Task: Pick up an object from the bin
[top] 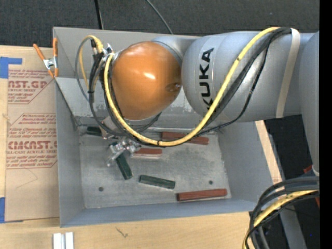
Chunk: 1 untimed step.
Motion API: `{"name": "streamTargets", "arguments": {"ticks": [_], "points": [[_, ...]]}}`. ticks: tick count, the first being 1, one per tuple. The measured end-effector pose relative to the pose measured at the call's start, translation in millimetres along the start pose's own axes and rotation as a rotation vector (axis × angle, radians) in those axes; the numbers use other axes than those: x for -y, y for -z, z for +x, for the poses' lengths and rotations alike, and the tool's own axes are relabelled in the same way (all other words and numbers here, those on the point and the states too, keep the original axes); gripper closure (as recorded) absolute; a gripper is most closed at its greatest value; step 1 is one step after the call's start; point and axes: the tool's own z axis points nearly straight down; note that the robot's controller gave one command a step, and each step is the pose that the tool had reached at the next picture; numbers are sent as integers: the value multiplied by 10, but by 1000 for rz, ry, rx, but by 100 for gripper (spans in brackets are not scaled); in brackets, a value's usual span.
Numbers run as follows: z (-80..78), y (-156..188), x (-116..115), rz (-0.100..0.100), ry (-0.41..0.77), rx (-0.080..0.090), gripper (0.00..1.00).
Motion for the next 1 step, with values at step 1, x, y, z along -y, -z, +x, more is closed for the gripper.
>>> {"name": "streamTargets", "arguments": {"ticks": [1], "points": [[-44,1220,-56,1,10,0,100]]}}
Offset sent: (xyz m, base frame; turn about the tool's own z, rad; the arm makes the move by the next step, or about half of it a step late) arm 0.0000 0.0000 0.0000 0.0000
